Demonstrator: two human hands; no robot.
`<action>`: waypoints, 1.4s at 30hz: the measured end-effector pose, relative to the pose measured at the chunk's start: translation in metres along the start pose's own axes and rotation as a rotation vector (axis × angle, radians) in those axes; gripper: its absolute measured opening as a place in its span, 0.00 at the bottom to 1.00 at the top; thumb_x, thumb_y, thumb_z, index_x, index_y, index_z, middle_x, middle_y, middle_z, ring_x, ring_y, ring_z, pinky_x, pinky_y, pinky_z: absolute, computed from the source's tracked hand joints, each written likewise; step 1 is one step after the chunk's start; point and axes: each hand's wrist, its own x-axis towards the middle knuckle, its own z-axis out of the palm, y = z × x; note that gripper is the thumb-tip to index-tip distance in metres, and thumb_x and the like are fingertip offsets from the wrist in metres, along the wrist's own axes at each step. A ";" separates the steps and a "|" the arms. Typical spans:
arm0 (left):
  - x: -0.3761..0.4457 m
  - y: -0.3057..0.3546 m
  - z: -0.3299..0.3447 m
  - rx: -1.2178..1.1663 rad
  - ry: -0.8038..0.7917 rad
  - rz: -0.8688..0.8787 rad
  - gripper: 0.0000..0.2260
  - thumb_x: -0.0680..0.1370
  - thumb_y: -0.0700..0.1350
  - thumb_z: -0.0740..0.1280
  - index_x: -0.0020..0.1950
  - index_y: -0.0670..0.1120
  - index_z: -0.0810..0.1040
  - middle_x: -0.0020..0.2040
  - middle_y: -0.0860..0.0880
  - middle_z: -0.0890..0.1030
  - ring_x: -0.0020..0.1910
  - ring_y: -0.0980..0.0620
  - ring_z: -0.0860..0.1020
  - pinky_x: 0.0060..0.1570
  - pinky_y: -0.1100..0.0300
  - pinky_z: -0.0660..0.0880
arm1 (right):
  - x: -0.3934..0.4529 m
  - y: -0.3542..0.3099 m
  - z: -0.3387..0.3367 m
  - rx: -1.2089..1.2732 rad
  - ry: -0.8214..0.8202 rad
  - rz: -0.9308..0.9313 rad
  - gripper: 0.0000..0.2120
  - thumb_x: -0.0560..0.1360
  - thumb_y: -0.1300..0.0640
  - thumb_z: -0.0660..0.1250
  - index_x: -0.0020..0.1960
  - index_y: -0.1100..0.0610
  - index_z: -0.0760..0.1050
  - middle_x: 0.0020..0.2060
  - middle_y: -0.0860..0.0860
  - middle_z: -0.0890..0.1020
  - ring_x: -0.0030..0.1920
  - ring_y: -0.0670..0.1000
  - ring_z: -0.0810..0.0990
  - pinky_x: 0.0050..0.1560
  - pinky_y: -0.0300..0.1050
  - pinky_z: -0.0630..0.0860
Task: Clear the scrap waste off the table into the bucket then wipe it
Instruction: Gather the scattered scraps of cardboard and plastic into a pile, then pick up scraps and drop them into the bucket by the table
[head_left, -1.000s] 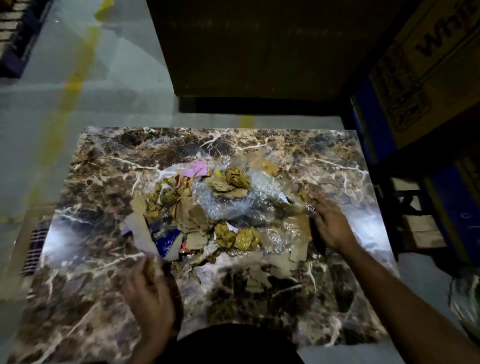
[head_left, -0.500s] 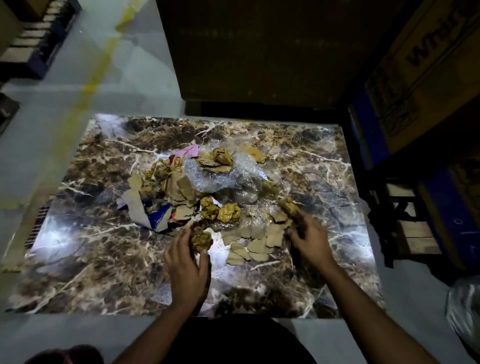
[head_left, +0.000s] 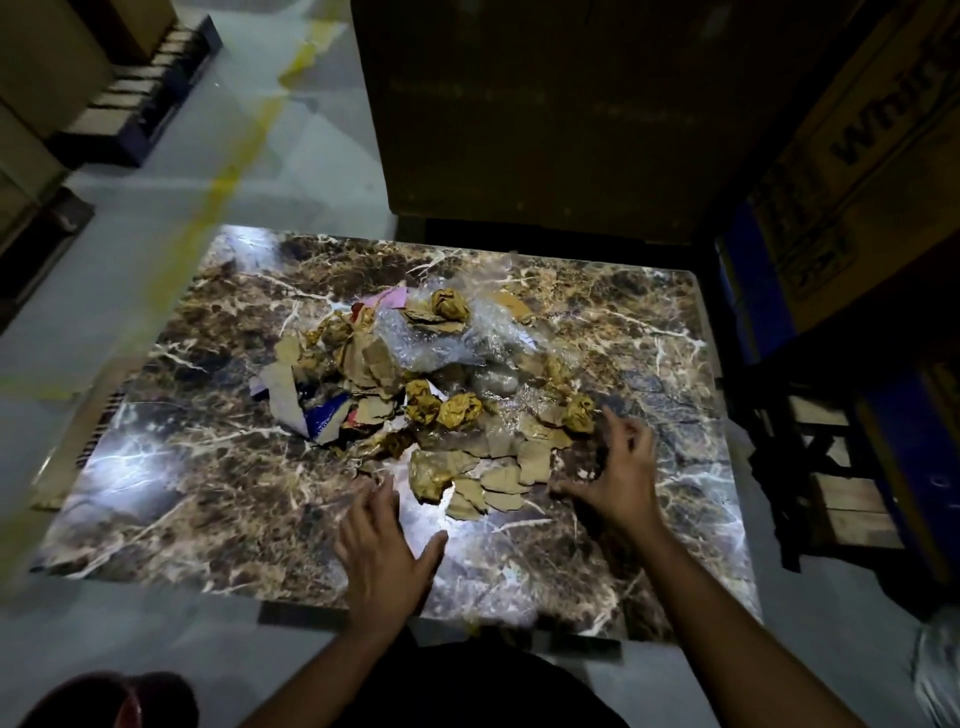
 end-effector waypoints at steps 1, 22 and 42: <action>-0.003 0.001 0.003 0.016 -0.039 -0.023 0.45 0.70 0.68 0.72 0.78 0.49 0.59 0.76 0.43 0.60 0.73 0.39 0.61 0.69 0.35 0.61 | 0.008 0.003 -0.005 -0.052 -0.042 0.021 0.65 0.54 0.39 0.85 0.81 0.42 0.50 0.77 0.50 0.53 0.75 0.60 0.58 0.73 0.63 0.66; 0.007 0.053 0.021 -0.125 -0.087 -0.027 0.41 0.72 0.58 0.75 0.78 0.48 0.59 0.69 0.46 0.73 0.67 0.45 0.69 0.66 0.46 0.70 | -0.019 -0.001 0.048 -0.053 -0.187 -0.334 0.22 0.74 0.54 0.74 0.67 0.55 0.77 0.60 0.52 0.79 0.61 0.56 0.77 0.57 0.42 0.69; -0.053 -0.079 -0.038 -0.254 -0.272 0.332 0.16 0.77 0.42 0.64 0.64 0.47 0.76 0.59 0.47 0.73 0.61 0.45 0.74 0.61 0.46 0.75 | -0.154 -0.010 0.089 -0.051 -0.091 -0.519 0.16 0.79 0.57 0.67 0.65 0.57 0.77 0.57 0.55 0.78 0.57 0.58 0.79 0.54 0.49 0.77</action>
